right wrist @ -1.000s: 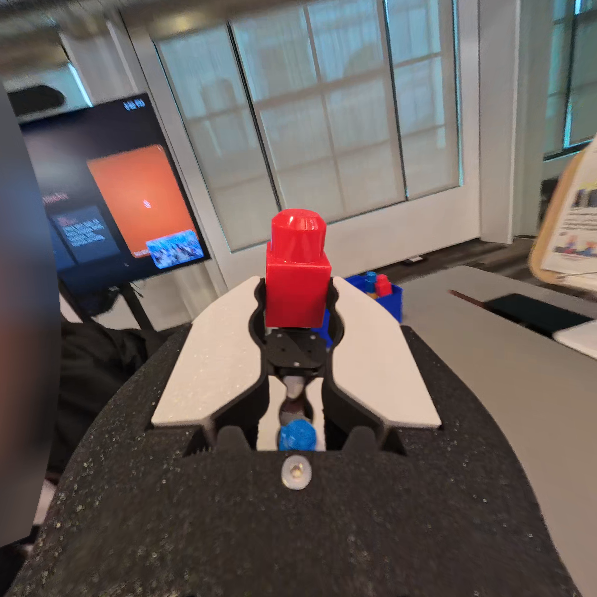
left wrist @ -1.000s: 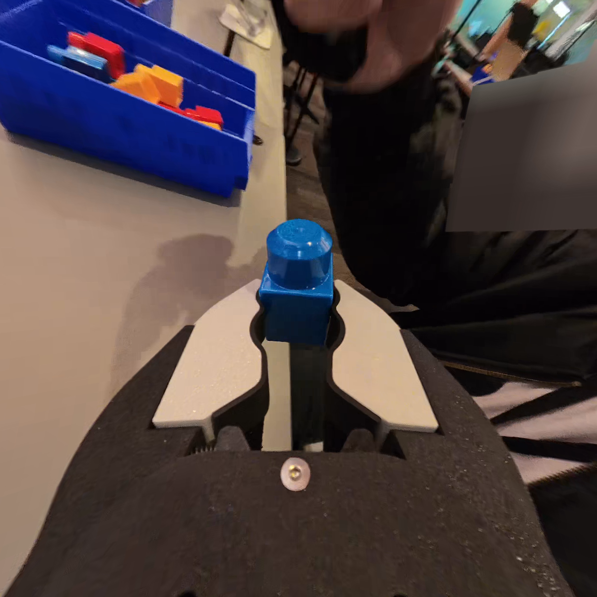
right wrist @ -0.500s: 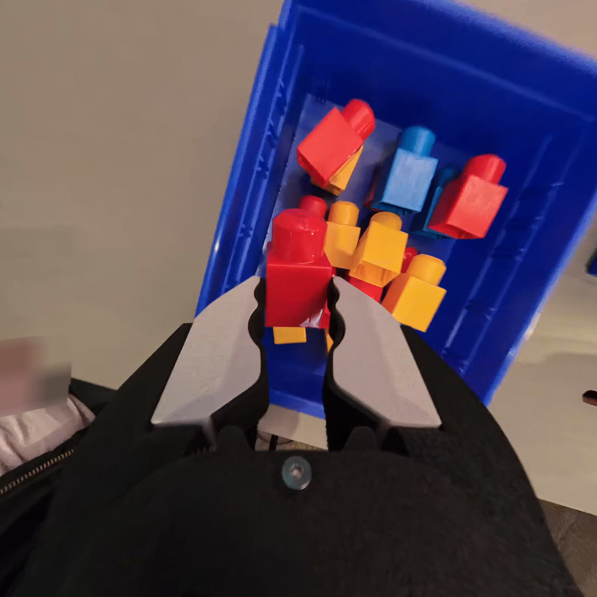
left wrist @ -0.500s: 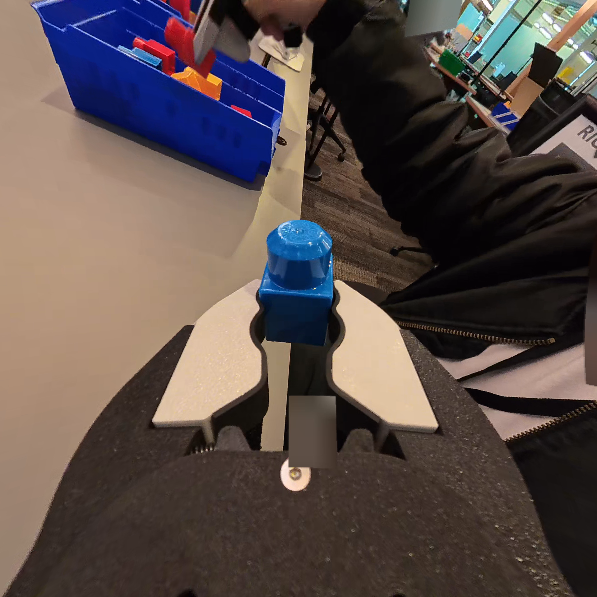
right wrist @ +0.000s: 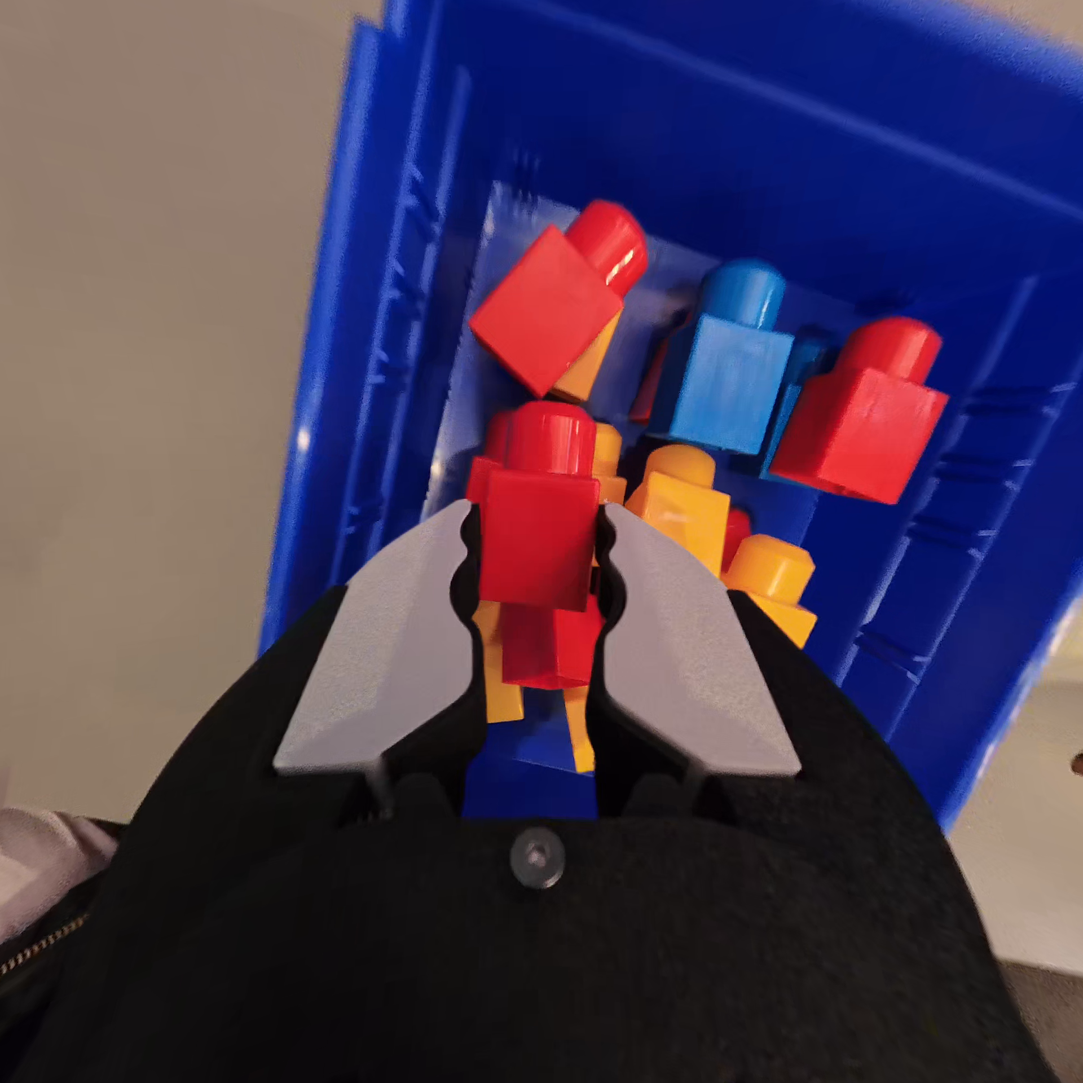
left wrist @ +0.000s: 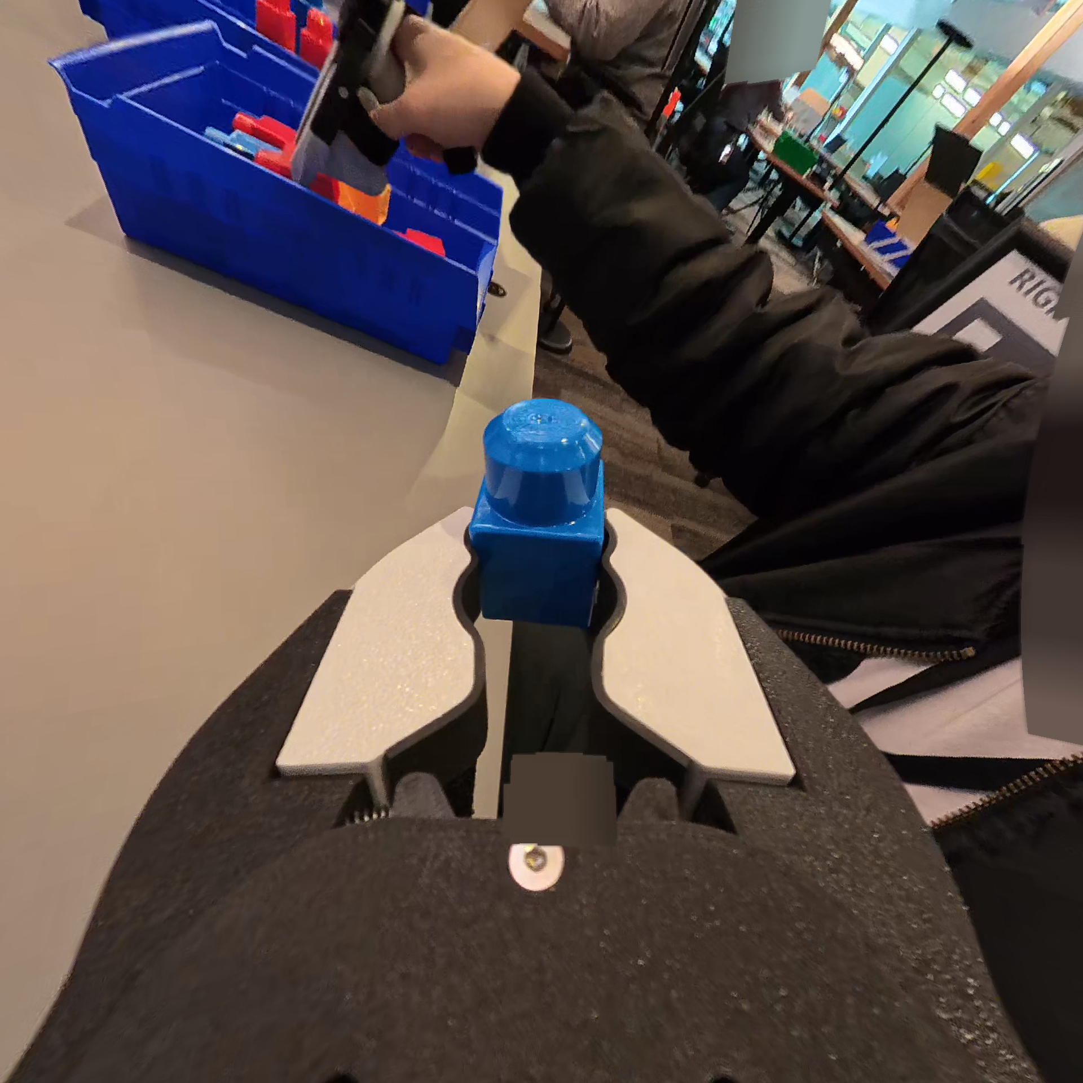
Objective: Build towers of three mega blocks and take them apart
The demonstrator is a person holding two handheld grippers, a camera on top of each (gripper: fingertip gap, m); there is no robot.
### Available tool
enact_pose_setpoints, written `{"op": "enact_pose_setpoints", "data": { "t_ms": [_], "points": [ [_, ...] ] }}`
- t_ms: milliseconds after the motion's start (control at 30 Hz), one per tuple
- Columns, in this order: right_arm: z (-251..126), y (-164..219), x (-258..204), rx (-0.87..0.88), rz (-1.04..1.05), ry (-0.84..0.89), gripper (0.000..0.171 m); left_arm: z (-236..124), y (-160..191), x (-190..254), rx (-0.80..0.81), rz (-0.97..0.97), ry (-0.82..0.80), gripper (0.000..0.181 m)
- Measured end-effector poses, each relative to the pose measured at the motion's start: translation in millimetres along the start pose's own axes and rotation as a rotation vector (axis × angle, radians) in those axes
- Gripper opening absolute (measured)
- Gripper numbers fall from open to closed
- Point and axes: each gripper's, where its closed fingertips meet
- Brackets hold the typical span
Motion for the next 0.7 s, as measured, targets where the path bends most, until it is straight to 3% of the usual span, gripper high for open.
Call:
{"op": "enact_pose_setpoints", "data": {
  "t_ms": [100,200,267,367,500,567,700],
  "points": [
    [-30.3,-16.7,-5.1,0.171,-0.014,-0.049,0.035,-6.2,-10.2,-2.6,0.051,-0.020,0.003,0.036],
    [-49.2,-18.6,-1.9,0.212,-0.028,-0.046,0.047,-10.2,-17.4,-3.5,0.067,-0.002,-0.008,0.036],
    [-68.8,-19.1,-20.5,0.273,-0.065,-0.120,0.043,-12.6,-26.7,-5.0,0.101,0.013,-0.018,0.036],
    [-127.5,-15.7,-115.4,0.518,-0.232,-0.433,0.041,-17.3,-53.4,-14.2,0.220,-0.003,-0.019,0.036],
    [-203.7,40.1,-268.0,0.695,-0.497,-0.977,0.046,-14.7,-84.4,-21.1,0.354,-0.046,0.059,0.036],
    [-215.1,56.9,-307.5,0.713,-0.546,-1.079,0.046,-6.4,-84.4,-18.5,0.327,-0.026,0.089,0.036],
    [-216.5,57.9,-339.9,0.653,-0.474,-1.180,0.049,7.7,-71.2,-16.5,0.220,0.037,0.043,0.036]
  ]
}}
Point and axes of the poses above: each gripper's, where its closed fingertips meet, z out along the fingers, y out of its underside, x = y × z across the jaws, and after that the axes turned 13 degrees about z, right-handed
